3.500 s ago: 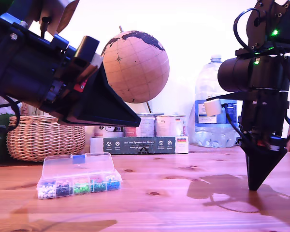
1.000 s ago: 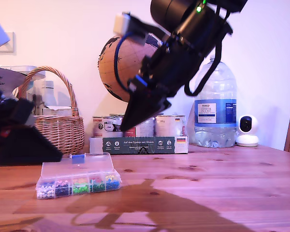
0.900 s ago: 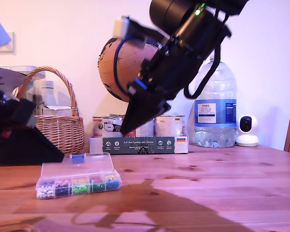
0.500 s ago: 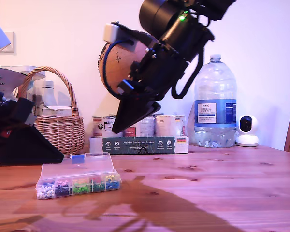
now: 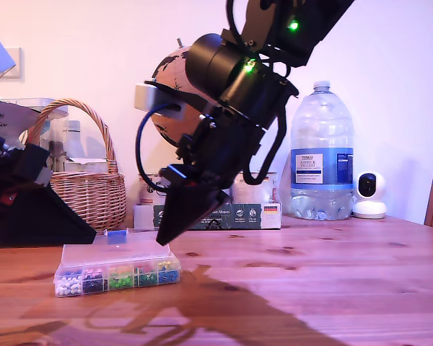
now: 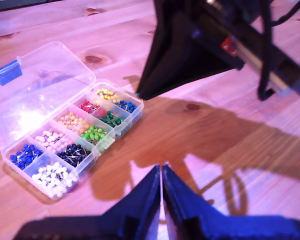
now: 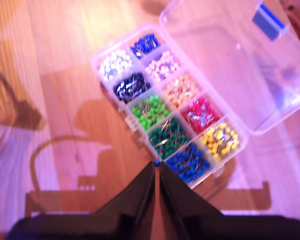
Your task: Sort the loose pins on the table into their correct compartments
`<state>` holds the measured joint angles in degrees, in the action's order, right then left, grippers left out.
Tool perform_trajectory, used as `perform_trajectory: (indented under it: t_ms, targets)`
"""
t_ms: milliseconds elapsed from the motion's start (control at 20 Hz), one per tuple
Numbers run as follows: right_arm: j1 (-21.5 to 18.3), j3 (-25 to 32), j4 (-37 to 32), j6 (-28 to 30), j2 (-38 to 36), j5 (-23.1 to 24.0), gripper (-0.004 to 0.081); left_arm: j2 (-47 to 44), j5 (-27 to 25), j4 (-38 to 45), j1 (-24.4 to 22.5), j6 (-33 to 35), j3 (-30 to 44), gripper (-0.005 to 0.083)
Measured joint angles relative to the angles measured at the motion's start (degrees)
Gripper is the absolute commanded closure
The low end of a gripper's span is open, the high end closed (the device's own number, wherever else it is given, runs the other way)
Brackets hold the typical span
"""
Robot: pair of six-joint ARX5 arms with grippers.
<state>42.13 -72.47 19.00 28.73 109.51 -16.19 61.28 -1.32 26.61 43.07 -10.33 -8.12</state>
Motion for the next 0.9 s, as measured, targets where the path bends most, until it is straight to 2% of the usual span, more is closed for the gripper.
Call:
perform_trajectory:
  t_ms: [300, 650, 900]
  targets:
    - [-0.04, -0.70, -0.33, 0.02, 0.87, 0.26, 0.0783, 0.00, 0.15, 0.00, 0.00, 0.00, 0.00, 0.0797]
    - [-0.04, -0.74, -1.73, 0.02, 4.15, 4.48, 0.0783, 0.00, 0.81, -0.07, 0.00, 0.00, 0.00, 0.0797]
    - [-0.04, -0.74, -1.92, 0.02, 4.15, 4.72, 0.0783, 0.00, 0.81, -0.28, 0.00, 0.00, 0.00, 0.0797]
